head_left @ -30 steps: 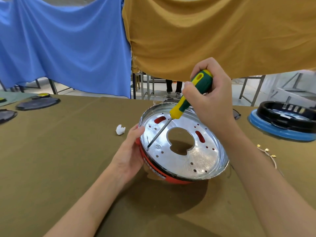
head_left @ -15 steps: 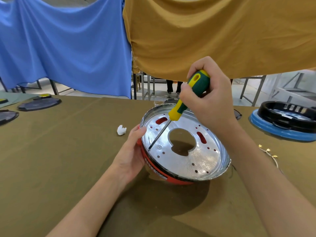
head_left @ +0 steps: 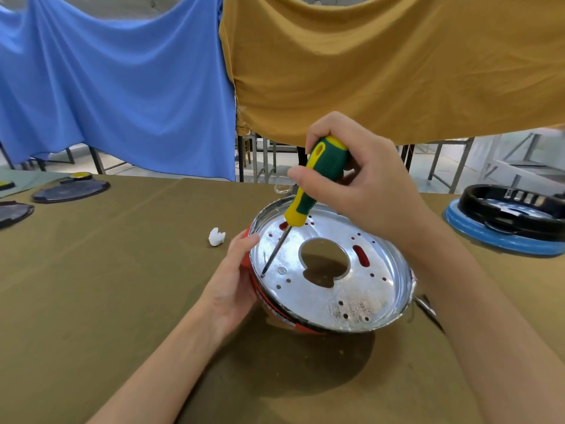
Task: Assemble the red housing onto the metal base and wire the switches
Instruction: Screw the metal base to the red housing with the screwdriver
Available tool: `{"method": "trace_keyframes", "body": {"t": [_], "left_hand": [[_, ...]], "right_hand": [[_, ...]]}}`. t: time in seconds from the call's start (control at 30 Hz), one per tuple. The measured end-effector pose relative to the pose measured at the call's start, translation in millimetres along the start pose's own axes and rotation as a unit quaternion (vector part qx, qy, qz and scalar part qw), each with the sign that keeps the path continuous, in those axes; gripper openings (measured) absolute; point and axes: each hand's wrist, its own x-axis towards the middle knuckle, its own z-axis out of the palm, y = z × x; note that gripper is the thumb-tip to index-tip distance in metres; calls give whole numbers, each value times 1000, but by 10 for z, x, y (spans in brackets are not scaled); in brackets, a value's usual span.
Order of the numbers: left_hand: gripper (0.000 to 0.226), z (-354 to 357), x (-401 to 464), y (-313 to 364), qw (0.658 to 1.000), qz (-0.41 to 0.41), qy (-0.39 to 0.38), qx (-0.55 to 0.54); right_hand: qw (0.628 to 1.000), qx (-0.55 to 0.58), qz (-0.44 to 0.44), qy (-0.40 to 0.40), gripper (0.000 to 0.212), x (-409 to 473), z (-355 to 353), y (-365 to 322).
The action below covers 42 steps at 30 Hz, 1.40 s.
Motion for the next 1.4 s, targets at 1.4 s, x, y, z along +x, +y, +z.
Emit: {"method": "trace_keyframes", "body": {"t": [1.4], "left_hand": [[34, -197, 500, 422, 807, -6, 90, 583]], "right_hand": [[986, 43, 91, -135, 8, 48, 162, -90]]}}
